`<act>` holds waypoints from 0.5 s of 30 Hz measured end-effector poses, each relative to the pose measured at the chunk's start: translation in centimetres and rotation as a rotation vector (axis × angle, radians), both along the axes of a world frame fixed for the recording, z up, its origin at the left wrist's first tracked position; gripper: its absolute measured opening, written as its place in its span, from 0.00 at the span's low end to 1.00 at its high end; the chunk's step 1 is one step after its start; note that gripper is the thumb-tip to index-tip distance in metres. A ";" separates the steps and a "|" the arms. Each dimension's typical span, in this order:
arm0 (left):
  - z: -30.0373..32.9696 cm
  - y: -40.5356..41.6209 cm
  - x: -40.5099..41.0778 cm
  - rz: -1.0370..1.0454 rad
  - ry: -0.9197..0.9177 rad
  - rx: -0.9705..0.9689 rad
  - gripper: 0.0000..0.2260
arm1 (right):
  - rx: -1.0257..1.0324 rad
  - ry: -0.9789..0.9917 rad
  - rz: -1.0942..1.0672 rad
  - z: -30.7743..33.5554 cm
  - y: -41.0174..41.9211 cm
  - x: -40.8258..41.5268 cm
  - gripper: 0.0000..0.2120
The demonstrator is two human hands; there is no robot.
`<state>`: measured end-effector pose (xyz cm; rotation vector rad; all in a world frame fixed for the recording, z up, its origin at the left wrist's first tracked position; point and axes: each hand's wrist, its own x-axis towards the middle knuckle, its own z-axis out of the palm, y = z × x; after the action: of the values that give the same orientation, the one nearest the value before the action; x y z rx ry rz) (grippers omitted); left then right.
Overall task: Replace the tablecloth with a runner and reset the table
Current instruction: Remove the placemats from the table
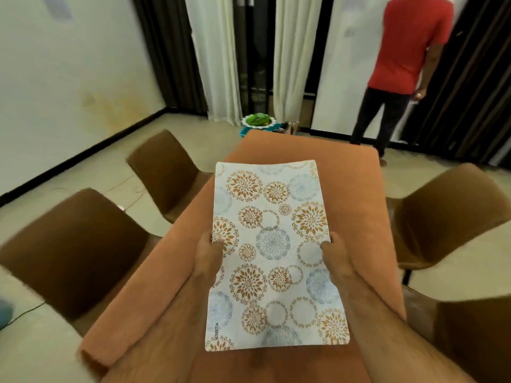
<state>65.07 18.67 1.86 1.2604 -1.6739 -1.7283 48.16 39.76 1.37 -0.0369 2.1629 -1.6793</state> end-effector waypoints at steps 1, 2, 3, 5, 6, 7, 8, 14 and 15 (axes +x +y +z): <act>0.8 -1.2 1.6 0.041 0.009 -0.009 0.09 | -0.022 0.014 0.037 0.7 -1.9 1.0 0.10; 1.6 -2.6 3.4 0.081 0.024 -0.017 0.08 | -0.045 0.029 0.075 1.5 -3.9 2.0 0.10; 2.2 -3.8 5.1 0.114 0.043 -0.022 0.09 | -0.067 0.036 0.111 2.3 -5.8 3.2 0.09; 3.3 -6.5 9.1 0.180 0.055 -0.043 0.12 | -0.113 0.042 0.188 3.5 -9.6 5.8 0.10; 3.6 -7.6 10.8 0.201 0.051 -0.052 0.12 | -0.128 0.040 0.216 3.9 -11.1 7.0 0.10; 4.1 -9.1 13.1 0.228 0.051 -0.064 0.12 | -0.140 0.042 0.253 4.5 -13.2 8.7 0.10; 4.6 -10.5 15.4 0.251 0.058 -0.076 0.11 | -0.157 0.049 0.283 5.1 -15.2 10.4 0.10; 9.3 -19.3 29.3 0.416 0.144 -0.171 0.10 | -0.303 0.103 0.419 8.9 -27.7 22.1 0.09; 10.1 -20.9 31.9 0.431 0.159 -0.179 0.10 | -0.315 0.095 0.444 9.5 -29.9 24.3 0.09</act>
<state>96.93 -2.24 11.95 1.2516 -1.3151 -1.3513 72.47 9.86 10.85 -0.6456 1.7576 -1.7486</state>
